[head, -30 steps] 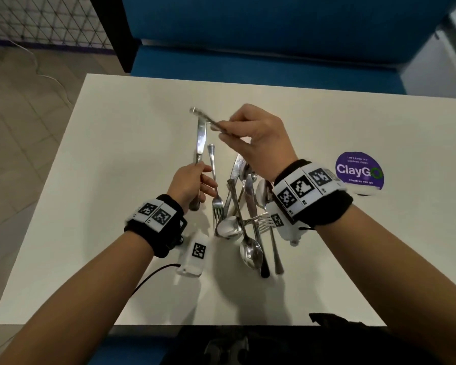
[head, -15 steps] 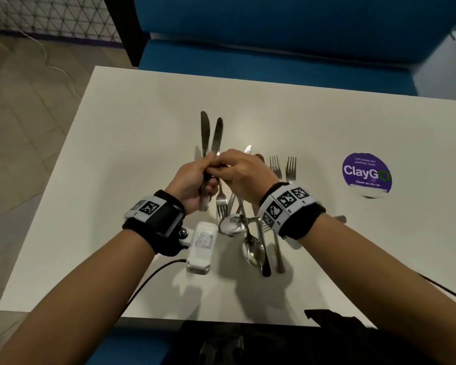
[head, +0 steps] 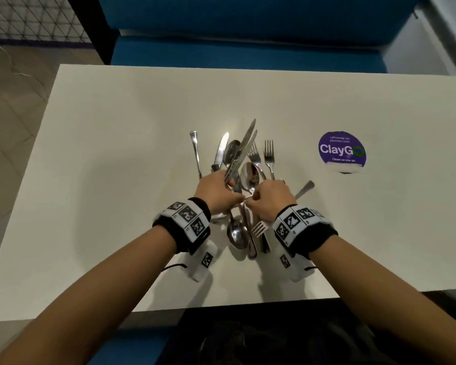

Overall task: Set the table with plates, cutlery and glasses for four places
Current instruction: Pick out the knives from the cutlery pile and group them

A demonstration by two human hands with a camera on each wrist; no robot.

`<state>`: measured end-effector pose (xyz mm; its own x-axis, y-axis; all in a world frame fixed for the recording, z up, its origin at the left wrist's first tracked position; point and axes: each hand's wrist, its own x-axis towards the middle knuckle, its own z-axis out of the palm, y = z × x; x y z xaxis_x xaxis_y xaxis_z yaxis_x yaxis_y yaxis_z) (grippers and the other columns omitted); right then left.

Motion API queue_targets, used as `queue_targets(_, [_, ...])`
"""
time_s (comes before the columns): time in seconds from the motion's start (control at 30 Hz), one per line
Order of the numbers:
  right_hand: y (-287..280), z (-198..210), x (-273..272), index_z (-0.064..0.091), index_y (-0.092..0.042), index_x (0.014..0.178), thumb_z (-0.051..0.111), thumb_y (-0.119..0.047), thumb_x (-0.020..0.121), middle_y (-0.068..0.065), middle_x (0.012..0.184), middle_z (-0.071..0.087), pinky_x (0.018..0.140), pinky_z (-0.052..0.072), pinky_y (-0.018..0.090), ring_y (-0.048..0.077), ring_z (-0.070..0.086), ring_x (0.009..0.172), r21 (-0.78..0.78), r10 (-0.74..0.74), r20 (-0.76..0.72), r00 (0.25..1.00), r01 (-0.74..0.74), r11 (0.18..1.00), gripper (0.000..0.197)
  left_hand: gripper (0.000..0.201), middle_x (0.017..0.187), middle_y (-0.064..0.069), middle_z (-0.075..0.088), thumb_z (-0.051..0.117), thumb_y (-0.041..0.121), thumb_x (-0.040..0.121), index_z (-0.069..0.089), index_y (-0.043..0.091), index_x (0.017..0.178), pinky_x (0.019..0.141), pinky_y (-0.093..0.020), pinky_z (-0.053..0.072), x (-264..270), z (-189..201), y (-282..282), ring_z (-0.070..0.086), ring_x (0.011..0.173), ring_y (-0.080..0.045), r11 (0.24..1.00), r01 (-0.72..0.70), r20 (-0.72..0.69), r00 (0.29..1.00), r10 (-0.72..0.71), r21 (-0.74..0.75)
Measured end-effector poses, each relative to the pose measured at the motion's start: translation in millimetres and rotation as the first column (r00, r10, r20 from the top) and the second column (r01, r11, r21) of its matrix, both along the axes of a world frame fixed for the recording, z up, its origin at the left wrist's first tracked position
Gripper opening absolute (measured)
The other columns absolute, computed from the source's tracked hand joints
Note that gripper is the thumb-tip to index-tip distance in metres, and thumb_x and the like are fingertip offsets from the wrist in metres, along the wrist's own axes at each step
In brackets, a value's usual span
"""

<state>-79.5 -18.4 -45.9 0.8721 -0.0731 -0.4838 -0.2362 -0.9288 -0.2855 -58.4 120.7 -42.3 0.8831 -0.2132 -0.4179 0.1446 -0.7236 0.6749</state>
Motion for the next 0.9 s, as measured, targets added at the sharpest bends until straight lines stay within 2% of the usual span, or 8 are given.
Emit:
queue_targets(0.07, [-5.0,-0.8,-5.6,0.066,-0.01,0.076,0.062,-0.04,0.084,0.0,0.068,0.058,0.061,0.043,0.024,0.016,0.058,0.069,0.028,-0.02,-0.023,1.0,0.021,0.999,0.031,0.028,0.084,-0.001,0.062,0.077,0.019,0.074,0.051,0.017,0.084,0.058,-0.019,0.038,-1.7,-5.3,-10.0,0.058,0.078,-0.015,0.995,0.085,0.002,0.996,-0.085,0.045])
queue_targets(0.17, [-11.8,-2.1,-12.6,0.061,-0.012,0.072,0.063,-0.03,0.082,0.002,0.071,0.059,0.065,0.046,0.025,0.02,0.063,0.079,0.038,-0.014,-0.047,0.999,0.016,0.999,0.021,0.033,0.095,-0.005,0.065,0.077,0.016,0.074,0.054,0.012,0.097,0.074,-0.027,0.048,-4.2,-13.0,-18.0,0.061,0.091,-0.021,0.977,0.153,0.053,0.985,-0.163,0.147])
queue_targets(0.3, [-7.2,-0.1,-19.9,0.07,-0.012,0.085,0.068,-0.03,0.081,0.004,0.086,0.068,0.077,0.055,0.029,0.018,0.066,0.083,0.076,0.005,-0.024,1.0,-0.003,0.997,0.018,0.037,0.095,-0.007,0.063,0.074,0.018,0.079,0.052,0.009,0.107,0.076,-0.029,0.047,-3.7,-17.3,-23.7,0.061,0.091,-0.023,0.949,0.191,0.102,0.97,-0.222,0.25])
queue_targets(0.37, [-0.2,0.6,-20.6,0.071,-0.012,0.091,0.07,-0.029,0.081,0.003,0.09,0.069,0.077,0.055,0.028,0.017,0.065,0.083,0.086,0.011,0.001,1.0,-0.011,0.996,0.02,0.027,0.093,-0.007,0.061,0.067,0.015,0.084,0.05,0.01,0.105,0.073,-0.029,0.046,-1.6,-15.8,-25.7,0.061,0.091,-0.024,0.936,0.206,0.128,0.96,-0.25,0.284])
queue_targets(0.5, [11.0,-2.3,-20.7,0.071,-0.011,0.089,0.073,-0.033,0.077,0.004,0.087,0.069,0.07,0.053,0.029,0.019,0.065,0.079,0.066,-0.012,0.004,1.0,0.011,0.998,0.026,0.048,0.097,-0.01,0.064,0.066,0.009,0.083,0.043,0.01,0.125,0.08,-0.036,0.053,3.0,-18.8,-30.5,0.062,0.087,-0.025,0.908,0.278,0.139,0.933,-0.333,0.313])
queue_targets(0.63, [17.3,-4.8,-19.5,0.061,-0.007,0.085,0.072,-0.029,0.078,0.004,0.081,0.062,0.068,0.051,0.029,0.02,0.06,0.075,0.055,-0.05,-0.037,0.998,0.052,0.997,0.025,0.014,0.088,-0.011,0.063,0.053,0.006,0.088,0.045,0.009,0.1,0.076,-0.041,0.055,4.4,-19.9,-33.7,0.063,0.079,-0.027,0.869,0.347,0.094,0.911,-0.402,0.353])
queue_targets(0.8, [17.9,-5.9,-17.6,0.06,-0.011,0.079,0.071,-0.028,0.08,0.005,0.088,0.063,0.079,0.054,0.03,0.021,0.064,0.086,0.095,-0.036,-0.066,0.997,0.042,0.995,0.02,0.023,0.091,-0.006,0.061,0.06,0.008,0.085,0.048,0.009,0.105,0.076,-0.034,0.051,13.0,-19.8,-28.9,0.062,0.087,-0.025,0.914,0.301,0.137,0.928,-0.347,0.273])
queue_targets(0.9, [17.8,-4.2,-19.6,0.062,-0.004,0.09,0.071,-0.029,0.081,0.007,0.085,0.06,0.07,0.052,0.028,0.021,0.061,0.078,0.08,-0.035,-0.084,0.996,0.042,0.996,0.028,0.018,0.098,-0.009,0.062,0.062,0.012,0.084,0.048,0.013,0.094,0.071,-0.028,0.044,21.9,-15.9,-21.5,0.061,0.089,-0.026,0.956,0.201,0.185,0.953,-0.242,0.212])
